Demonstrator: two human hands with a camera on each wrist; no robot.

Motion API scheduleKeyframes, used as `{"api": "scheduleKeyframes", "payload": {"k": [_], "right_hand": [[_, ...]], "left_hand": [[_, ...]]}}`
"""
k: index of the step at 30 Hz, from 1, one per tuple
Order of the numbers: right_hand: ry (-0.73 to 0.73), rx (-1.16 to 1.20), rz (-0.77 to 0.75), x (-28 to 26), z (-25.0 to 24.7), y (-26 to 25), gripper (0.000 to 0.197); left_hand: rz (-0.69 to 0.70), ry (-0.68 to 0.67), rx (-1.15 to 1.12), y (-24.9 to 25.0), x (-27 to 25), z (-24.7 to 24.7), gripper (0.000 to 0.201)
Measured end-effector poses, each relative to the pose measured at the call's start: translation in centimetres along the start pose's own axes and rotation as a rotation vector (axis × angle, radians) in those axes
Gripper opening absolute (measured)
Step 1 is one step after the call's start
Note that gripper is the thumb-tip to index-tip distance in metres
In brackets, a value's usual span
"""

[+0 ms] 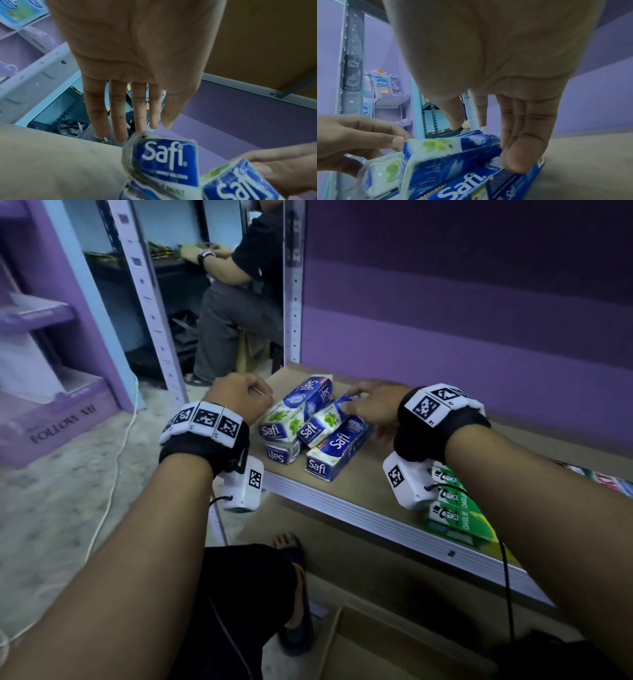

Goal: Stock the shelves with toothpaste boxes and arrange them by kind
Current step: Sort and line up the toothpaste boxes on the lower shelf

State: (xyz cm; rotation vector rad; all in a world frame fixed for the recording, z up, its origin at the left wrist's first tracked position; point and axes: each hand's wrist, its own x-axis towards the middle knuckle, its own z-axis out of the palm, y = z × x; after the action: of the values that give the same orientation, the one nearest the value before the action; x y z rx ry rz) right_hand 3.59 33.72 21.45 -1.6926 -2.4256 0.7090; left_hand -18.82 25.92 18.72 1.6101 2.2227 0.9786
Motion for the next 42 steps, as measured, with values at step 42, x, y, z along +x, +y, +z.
{"api": "scheduleKeyframes", "payload": {"k": [42], "right_hand": [[-0.093,0.985,0.209,0.4,3.4,-0.9,0.032]], "left_hand": [[-0.12,-0.004,0.085,-2.5,1.4,1.3,0.023]]}}
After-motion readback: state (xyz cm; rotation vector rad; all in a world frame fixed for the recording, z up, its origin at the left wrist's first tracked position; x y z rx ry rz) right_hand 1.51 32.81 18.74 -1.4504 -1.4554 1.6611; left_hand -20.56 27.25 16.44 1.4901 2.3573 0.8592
